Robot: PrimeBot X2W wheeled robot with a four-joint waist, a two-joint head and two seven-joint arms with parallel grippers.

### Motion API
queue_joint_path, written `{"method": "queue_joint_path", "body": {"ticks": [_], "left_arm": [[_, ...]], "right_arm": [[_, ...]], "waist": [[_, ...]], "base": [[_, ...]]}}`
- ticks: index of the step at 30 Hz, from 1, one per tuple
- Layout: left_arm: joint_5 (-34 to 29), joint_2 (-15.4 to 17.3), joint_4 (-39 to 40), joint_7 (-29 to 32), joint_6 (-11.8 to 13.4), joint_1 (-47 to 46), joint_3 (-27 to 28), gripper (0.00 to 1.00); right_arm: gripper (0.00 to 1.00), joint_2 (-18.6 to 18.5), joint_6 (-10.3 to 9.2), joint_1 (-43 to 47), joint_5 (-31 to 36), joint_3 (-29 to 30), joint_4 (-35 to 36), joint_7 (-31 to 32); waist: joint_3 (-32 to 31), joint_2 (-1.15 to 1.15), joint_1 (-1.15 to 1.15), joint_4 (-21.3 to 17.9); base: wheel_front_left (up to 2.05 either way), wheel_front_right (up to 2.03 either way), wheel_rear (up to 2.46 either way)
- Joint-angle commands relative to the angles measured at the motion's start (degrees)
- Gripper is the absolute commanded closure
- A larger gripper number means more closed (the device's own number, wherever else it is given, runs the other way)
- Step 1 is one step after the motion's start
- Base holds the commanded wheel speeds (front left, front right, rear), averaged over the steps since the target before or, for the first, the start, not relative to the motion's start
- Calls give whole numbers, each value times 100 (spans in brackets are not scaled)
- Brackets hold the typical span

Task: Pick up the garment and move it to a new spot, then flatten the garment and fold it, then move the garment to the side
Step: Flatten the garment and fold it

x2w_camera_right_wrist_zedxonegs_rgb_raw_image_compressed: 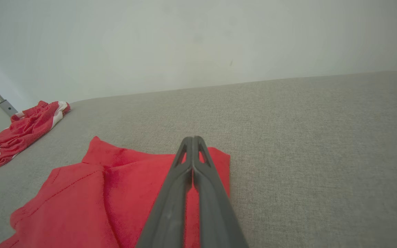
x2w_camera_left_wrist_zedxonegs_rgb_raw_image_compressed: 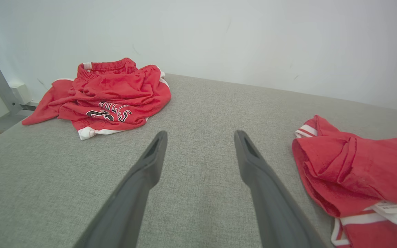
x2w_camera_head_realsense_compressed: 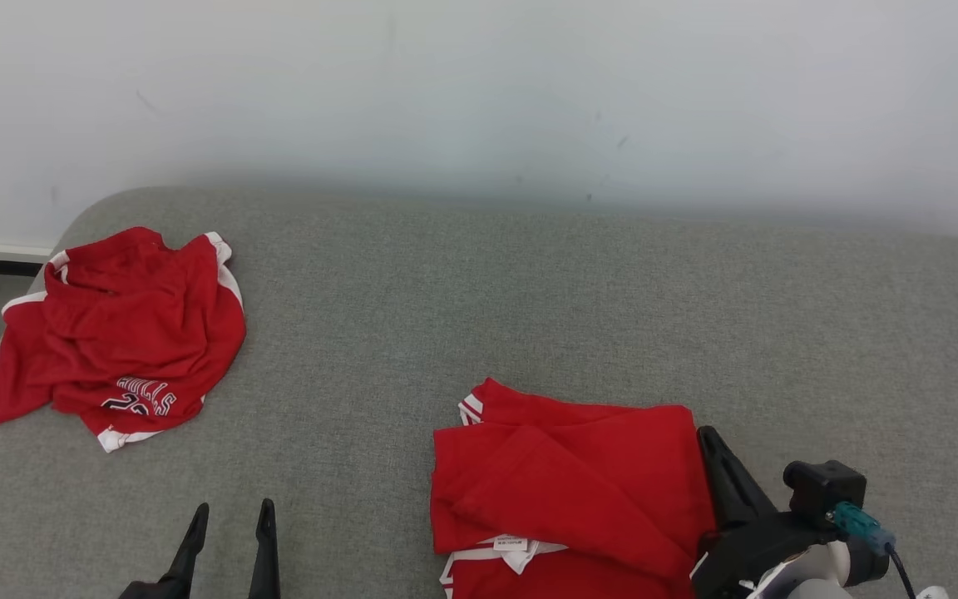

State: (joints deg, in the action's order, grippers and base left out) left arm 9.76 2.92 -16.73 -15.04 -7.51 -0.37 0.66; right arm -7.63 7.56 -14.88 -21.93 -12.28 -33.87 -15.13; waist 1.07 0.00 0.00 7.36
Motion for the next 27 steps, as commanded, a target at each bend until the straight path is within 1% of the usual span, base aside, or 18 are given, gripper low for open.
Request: {"method": "queue_joint_path", "body": {"ticks": [1,7,11,14,18,22,27], "left_arm": [[4,-6,-8,-13,9,-81,0,0],[5,-6,-31,-13,9,-93,-26,0],[11,-6,-44,-13,9,-105,-44,0],[24,-5,-52,-13,9,-109,-48,0],[47,-5,-47,-13,9,-110,-56,0],[58,-5,-22,-13,8,-89,-40,0],[73,-6,-15,-13,8,-68,-49,0]], "right_arm": [[100,-45,-11,-26,44,-63,-59,-5],[100,-135,-11,-281,70,-652,-886,-4],[100,-60,-11,-463,-157,-1118,-1311,-5],[100,45,-10,-505,-406,-1564,-1440,-5],[100,97,-11,-493,-857,-2195,-1312,-5],[100,-1,-10,-434,-1180,-2673,-1064,-5],[100,-78,-10,-347,-1580,-3130,-736,-5]], "waist": [[9,0,0,21],[31,0,0,118],[32,0,0,160],[25,0,0,177],[22,0,0,191],[22,0,0,176],[22,0,0,147]], "base": [[0,0,0],[0,0,0],[0,0,0],[0,0,0],[0,0,0],[0,0,0],[0,0,0]]}}
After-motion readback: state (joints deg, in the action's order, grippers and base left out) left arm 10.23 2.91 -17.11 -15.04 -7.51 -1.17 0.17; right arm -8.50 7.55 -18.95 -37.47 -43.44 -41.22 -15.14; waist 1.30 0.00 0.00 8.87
